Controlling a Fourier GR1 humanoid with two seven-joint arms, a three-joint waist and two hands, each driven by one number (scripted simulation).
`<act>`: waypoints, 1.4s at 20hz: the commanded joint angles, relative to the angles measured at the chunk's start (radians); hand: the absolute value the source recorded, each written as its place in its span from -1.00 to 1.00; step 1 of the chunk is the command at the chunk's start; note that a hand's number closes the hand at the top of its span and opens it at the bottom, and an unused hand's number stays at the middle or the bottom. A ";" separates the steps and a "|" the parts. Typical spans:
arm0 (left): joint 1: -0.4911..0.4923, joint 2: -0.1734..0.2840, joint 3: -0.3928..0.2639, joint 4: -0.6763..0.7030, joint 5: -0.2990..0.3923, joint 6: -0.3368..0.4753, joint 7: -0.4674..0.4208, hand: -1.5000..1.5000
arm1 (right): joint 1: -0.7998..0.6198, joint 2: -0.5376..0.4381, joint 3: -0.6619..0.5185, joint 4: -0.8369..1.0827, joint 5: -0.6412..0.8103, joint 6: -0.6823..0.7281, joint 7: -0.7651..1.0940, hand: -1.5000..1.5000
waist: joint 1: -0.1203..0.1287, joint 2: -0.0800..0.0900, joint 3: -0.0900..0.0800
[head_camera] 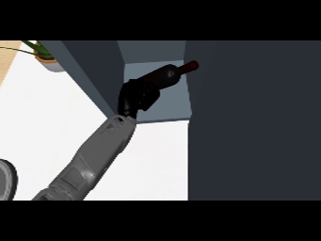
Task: Pick up the wine, place it into the cabinet and close the cabinet
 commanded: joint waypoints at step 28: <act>-0.244 0.001 -0.061 0.183 -0.074 0.129 0.021 1.00 | -0.006 -0.032 0.002 -0.015 -0.092 0.047 -0.020 -1.00 | -0.049 0.013 0.001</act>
